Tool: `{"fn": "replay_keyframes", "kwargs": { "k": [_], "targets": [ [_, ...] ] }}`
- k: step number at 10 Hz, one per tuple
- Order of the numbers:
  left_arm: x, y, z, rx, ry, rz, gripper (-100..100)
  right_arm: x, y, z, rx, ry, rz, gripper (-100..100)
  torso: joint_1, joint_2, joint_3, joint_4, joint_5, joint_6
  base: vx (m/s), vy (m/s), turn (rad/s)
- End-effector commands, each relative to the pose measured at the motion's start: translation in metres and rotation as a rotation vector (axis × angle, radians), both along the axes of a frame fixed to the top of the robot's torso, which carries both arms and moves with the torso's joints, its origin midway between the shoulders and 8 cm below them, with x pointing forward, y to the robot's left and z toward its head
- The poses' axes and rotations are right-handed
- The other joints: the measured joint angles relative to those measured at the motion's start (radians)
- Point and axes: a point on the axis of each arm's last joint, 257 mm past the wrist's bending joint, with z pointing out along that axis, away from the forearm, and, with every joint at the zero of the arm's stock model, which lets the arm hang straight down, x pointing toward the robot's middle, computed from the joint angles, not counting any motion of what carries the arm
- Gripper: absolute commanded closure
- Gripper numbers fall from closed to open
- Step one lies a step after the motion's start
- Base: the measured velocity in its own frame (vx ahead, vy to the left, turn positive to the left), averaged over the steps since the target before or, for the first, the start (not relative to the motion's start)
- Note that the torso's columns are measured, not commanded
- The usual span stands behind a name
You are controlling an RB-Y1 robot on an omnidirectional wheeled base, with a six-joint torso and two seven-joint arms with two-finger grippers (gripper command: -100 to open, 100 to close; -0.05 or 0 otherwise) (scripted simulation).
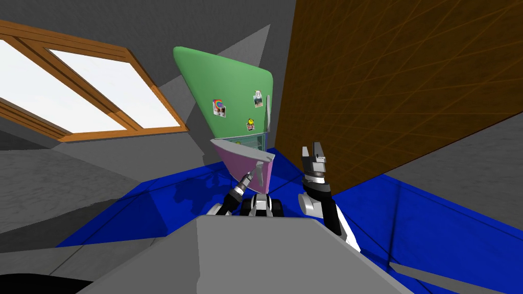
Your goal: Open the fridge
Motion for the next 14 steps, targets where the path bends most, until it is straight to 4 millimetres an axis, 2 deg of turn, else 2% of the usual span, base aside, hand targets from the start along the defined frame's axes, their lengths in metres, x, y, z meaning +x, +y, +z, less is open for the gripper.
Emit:
{"fn": "replay_keyframes", "kwargs": {
  "k": [1,2,3,4,5,6,7,8,9,10,11,12,13,14],
  "targets": [
    [0.003,-0.021,0.003,-0.005,-0.002,0.002,-100,0.000,0.000,0.000,0.000,0.000,0.000,0,0.001,0.001,0.001,0.000,0.000,0.000,0.001,0.075,-0.003],
    [0.004,-0.039,0.004,0.004,-0.002,-0.006,-100,0.000,0.000,0.000,0.000,0.000,0.000,0,0.001,0.001,0.001,0.000,0.000,0.000,0.006,0.091,0.001],
    [0.005,-0.039,0.006,-0.004,-0.003,-0.001,-100,0.000,0.000,0.000,0.000,0.000,0.000,0,0.001,0.001,0.001,0.000,0.000,0.000,0.005,0.072,-0.003],
    [0.005,-0.057,0.007,0.009,-0.005,-0.012,-100,0.000,0.000,0.000,0.000,0.000,0.000,0,0.000,0.001,0.001,0.000,0.000,0.000,0.001,0.091,0.003],
    [0.007,-0.058,0.010,-0.003,-0.007,-0.006,-100,0.000,0.000,0.000,0.000,0.000,0.000,0,0.001,0.001,0.001,0.000,0.000,0.000,0.006,0.076,-0.004],
    [0.006,-0.076,0.012,0.013,-0.009,-0.020,-100,0.000,0.000,0.000,0.000,0.000,0.000,0,-0.001,0.001,0.000,0.000,0.000,0.000,0.005,0.091,0.004],
    [0.008,-0.078,0.017,-0.002,-0.012,-0.011,-100,0.000,0.000,0.000,0.000,0.000,0.000,0,0.000,0.001,0.000,0.000,0.000,0.000,0.000,0.071,-0.006],
    [0.008,-0.096,0.021,0.010,-0.018,-0.024,-100,0.000,0.000,0.000,0.000,0.000,0.000,0,-0.001,0.001,0.001,0.000,0.000,0.000,0.003,0.066,0.000],
    [0.010,-0.097,0.025,-0.001,-0.020,-0.018,-100,0.000,0.000,0.000,0.000,0.000,0.000,0,0.000,0.001,0.001,0.000,0.000,0.005,0.006,0.062,0.003],
    [0.011,-0.083,0.018,0.026,-0.021,-0.005,-100,0.000,0.000,0.000,0.000,0.000,0.000,0,0.000,0.001,0.000,0.000,0.000,0.008,0.003,0.025,0.000],
    [0.008,-0.078,0.017,-0.002,-0.012,-0.011,100,0.000,0.000,0.000,0.000,0.000,0.000,0,-0.002,0.001,0.001,0.000,0.000,0.003,0.008,-0.049,-0.004],
    [0.008,-0.059,0.013,-0.015,-0.009,0.000,100,0.000,0.000,0.000,0.000,0.000,0.000,0,-0.005,0.001,0.001,0.000,-0.001,0.001,-0.017,-0.121,0.002],
    [0.007,-0.058,0.010,-0.003,-0.007,-0.006,100,0.000,0.000,0.000,0.000,0.000,0.000,0,-0.006,0.002,0.001,0.000,-0.002,0.000,-0.013,-0.117,0.007],
    [0.007,-0.041,0.009,-0.016,-0.006,0.005,100,0.000,0.000,0.000,0.000,0.000,0.000,0,-0.003,0.001,0.001,0.001,-0.001,0.000,-0.004,-0.101,-0.002]
  ]
}}
